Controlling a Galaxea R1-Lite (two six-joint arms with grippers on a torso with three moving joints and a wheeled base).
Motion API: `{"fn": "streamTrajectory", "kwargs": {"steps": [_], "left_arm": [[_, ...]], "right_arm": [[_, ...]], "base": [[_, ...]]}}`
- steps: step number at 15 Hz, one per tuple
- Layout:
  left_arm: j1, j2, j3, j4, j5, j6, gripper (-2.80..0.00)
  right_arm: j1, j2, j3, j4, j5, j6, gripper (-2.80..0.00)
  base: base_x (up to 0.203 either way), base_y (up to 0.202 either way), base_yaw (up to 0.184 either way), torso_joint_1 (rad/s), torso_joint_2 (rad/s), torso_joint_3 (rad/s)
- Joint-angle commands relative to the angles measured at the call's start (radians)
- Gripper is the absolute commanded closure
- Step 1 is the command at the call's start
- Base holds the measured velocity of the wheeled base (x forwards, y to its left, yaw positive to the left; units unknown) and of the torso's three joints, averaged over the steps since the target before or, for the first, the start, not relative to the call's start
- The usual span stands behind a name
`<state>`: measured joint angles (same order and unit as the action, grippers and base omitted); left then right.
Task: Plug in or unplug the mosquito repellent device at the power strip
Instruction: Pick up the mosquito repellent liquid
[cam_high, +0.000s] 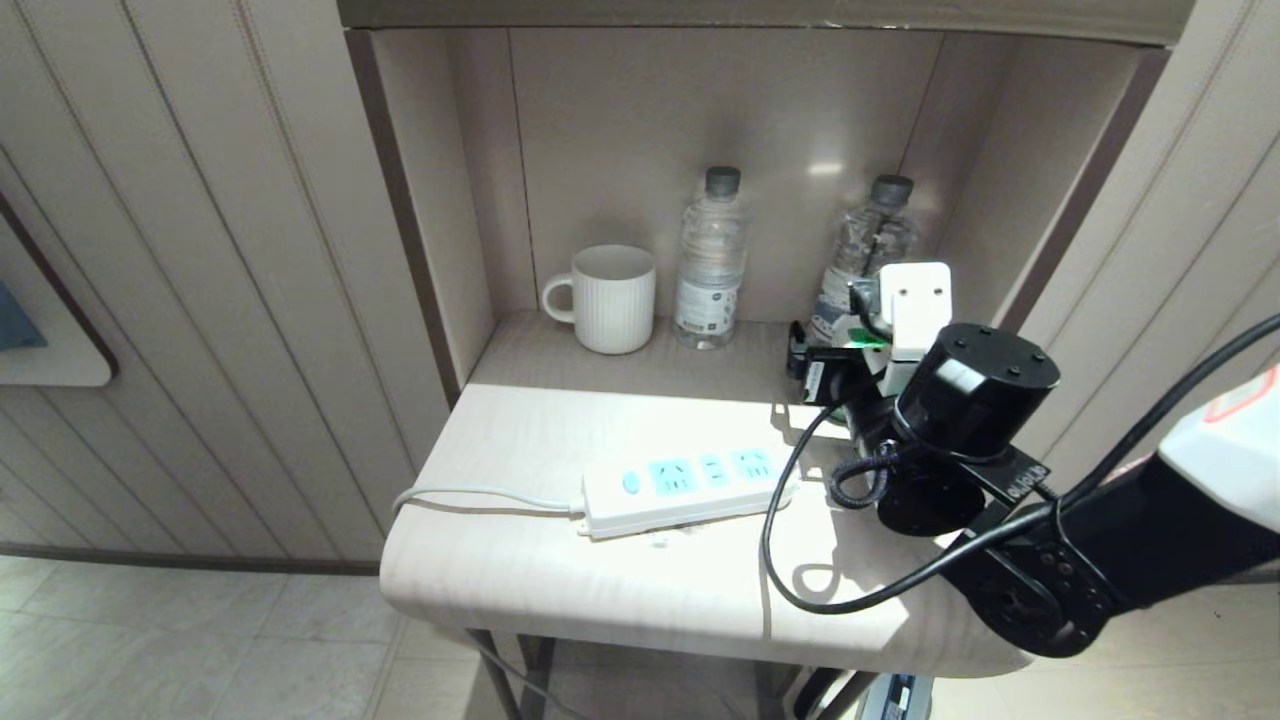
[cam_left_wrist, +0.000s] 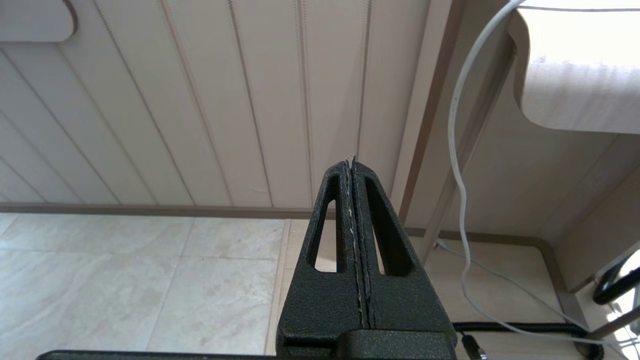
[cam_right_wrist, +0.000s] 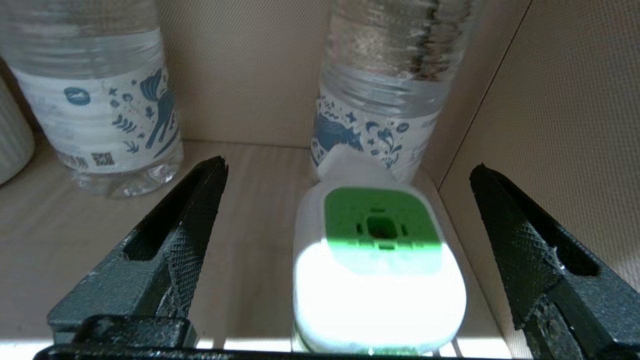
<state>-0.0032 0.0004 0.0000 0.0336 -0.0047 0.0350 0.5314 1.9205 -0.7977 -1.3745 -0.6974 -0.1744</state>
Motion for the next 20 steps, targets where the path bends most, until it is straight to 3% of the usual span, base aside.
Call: {"fn": "streamTrajectory", "kwargs": {"steps": [1, 20], "left_arm": [[0.0, 0.0, 0.0, 0.0, 0.0, 0.0, 0.0], [0.0, 0.0, 0.0, 0.0, 0.0, 0.0, 0.0]], "right_arm": [[-0.005, 0.006, -0.012, -0.005, 0.003, -0.002, -2.8], [-0.039, 0.025, -0.04, -0.005, 0.013, -0.005, -2.8]], "base": [[0.0, 0.0, 0.0, 0.0, 0.0, 0.0], [0.0, 0.0, 0.0, 0.0, 0.0, 0.0]]}}
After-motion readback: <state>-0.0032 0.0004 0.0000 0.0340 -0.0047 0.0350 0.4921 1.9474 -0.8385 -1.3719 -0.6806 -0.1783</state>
